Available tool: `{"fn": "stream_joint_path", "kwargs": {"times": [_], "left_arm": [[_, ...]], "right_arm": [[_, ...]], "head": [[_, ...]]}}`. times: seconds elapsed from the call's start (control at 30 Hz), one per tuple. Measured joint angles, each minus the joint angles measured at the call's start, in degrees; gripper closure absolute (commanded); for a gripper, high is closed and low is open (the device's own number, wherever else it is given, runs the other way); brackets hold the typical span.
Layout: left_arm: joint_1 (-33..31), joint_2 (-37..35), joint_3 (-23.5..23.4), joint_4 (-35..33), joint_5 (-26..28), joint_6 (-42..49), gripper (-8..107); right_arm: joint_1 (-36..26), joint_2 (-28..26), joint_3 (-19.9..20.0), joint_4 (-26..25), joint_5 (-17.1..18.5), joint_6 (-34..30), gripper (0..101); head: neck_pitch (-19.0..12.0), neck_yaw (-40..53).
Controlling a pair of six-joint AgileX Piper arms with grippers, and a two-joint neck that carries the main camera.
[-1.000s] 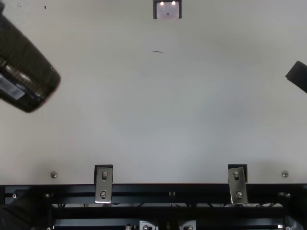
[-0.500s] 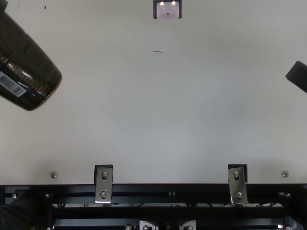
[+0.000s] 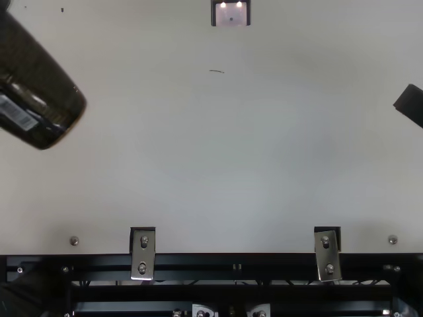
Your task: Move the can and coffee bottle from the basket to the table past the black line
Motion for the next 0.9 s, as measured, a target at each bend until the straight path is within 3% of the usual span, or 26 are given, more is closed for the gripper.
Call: {"fn": "stream_joint_path", "kwargs": {"times": [0.23, 0.9], "left_arm": [[-4.8, 2.4, -2.8, 0.5, -0.8, -1.7, 89], [-29.1, 9.7, -15.4, 7.4, 1.7, -13.6, 89]], "right_arm": [[0.0, 0.0, 0.0, 0.0, 0.0, 0.0, 0], [0.0, 0.0, 0.0, 0.0, 0.0, 0.0, 0]], "head": [[-0.3, 0.0], [-0.3, 0.0]]}}
